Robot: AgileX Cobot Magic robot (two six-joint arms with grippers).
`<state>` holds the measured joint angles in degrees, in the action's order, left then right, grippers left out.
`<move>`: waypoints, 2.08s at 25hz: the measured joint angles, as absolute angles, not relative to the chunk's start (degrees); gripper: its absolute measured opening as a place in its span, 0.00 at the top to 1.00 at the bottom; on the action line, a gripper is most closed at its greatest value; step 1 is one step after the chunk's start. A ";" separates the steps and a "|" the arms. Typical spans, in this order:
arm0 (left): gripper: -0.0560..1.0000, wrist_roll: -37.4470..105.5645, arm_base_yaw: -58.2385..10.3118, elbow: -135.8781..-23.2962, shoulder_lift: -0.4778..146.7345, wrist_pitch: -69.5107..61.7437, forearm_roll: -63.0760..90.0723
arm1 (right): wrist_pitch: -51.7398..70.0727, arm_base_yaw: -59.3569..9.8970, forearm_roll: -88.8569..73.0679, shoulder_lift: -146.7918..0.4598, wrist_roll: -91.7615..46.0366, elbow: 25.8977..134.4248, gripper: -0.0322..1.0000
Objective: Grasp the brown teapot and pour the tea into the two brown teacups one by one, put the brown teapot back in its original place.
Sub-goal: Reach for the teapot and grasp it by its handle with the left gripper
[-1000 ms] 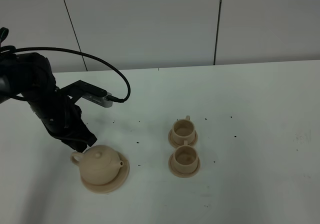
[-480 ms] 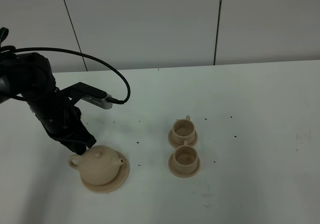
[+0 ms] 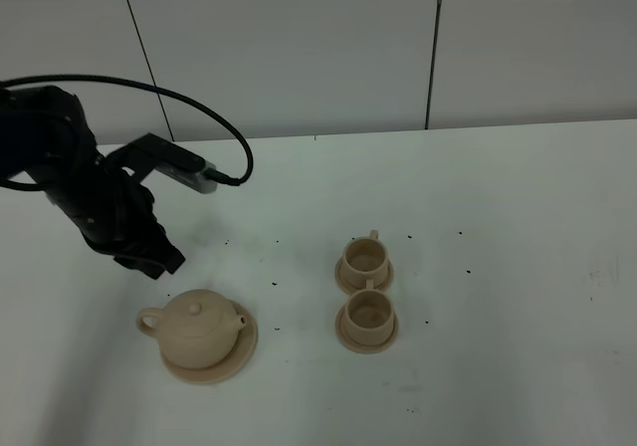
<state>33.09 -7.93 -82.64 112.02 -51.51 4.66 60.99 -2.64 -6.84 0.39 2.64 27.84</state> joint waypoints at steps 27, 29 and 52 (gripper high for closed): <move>0.72 73.66 -7.93 -82.64 95.20 -67.99 20.20 | 60.99 -2.64 -7.14 0.39 2.64 27.84 0.74; 0.72 73.72 -7.93 -82.64 95.20 -67.99 20.20 | 60.99 -2.64 -7.55 0.39 2.64 27.84 0.74; 0.72 76.54 -12.92 -82.64 100.73 -67.93 1.22 | 60.73 -2.64 -10.02 0.39 2.64 27.84 0.74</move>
